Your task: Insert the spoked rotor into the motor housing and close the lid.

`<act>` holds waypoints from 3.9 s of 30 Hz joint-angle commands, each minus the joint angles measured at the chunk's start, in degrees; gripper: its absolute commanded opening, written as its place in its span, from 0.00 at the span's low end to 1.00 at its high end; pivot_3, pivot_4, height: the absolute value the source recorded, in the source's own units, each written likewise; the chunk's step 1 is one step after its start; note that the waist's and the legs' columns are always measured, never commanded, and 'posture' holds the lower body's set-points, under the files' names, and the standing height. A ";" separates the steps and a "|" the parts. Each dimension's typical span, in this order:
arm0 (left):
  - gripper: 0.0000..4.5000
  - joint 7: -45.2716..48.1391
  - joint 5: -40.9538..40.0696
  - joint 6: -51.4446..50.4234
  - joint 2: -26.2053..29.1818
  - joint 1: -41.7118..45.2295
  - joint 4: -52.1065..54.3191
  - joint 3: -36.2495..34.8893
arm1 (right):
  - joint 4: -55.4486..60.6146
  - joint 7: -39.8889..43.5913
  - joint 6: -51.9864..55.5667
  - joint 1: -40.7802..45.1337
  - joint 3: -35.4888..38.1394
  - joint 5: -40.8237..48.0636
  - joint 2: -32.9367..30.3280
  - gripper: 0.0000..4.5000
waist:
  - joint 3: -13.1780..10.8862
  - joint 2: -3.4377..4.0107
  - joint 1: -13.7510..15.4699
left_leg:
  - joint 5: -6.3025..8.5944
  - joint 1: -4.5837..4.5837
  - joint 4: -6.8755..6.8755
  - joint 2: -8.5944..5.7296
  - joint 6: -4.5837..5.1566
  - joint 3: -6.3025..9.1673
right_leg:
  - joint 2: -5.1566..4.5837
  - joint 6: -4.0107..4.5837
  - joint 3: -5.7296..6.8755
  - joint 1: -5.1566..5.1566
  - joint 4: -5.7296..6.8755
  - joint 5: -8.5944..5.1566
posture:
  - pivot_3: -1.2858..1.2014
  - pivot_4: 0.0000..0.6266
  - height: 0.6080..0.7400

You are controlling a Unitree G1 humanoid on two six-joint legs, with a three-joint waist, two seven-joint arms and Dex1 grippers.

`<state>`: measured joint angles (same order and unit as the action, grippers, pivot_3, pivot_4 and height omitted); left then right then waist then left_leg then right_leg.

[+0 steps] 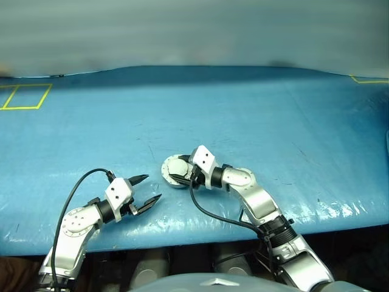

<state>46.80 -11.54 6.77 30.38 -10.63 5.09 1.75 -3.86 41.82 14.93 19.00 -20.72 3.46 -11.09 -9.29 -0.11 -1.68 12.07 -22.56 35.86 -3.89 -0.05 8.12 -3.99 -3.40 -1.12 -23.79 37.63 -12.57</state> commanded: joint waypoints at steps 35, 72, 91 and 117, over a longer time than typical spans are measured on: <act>0.84 0.53 0.06 0.89 -0.61 -0.05 0.33 0.14 | 1.61 1.56 4.48 3.65 1.44 2.56 -2.55 0.67 | 0.00 0.00 0.37 | 0.01 -0.04 -0.04 0.02 0.01 0.01 | -0.03 0.01 0.06 0.02 -0.14 0.00 | 0.52 0.24 1.00; 0.26 -9.53 3.78 -2.08 -8.74 8.63 0.39 2.83 | -4.23 3.25 4.26 3.28 -1.36 -1.04 -5.47 0.67 | 0.11 -0.02 0.64 | 0.02 0.00 -0.07 0.01 0.05 0.09 | -0.02 -0.33 0.20 0.33 -0.65 0.26 | 0.52 0.24 1.00; 0.01 -10.60 9.10 -8.06 -9.11 11.59 -3.19 8.19 | -1.62 1.47 4.98 2.05 -0.76 -0.82 -5.78 0.67 | 0.18 0.02 1.00 | 0.03 0.01 -0.06 -0.02 0.07 0.08 | -0.03 -0.43 0.20 0.37 -0.71 0.33 | 0.52 0.24 1.00; 0.00 -9.79 9.52 -9.39 -9.13 11.17 -2.89 10.32 | 11.58 0.63 20.20 -4.22 21.87 30.01 -0.94 0.99 | 0.27 0.11 1.12 | 0.06 -0.08 -0.05 -0.09 0.15 0.09 | -0.12 -0.40 0.19 0.36 -0.77 0.30 | 0.52 0.24 1.00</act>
<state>36.36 -2.82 -1.74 21.32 1.42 2.86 9.99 5.65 43.61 33.26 14.83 -1.25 30.23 -12.40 -9.02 0.00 -0.56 12.14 -22.64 35.80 -3.97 0.10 8.21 -4.11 -3.80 -0.93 -23.44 36.85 -12.26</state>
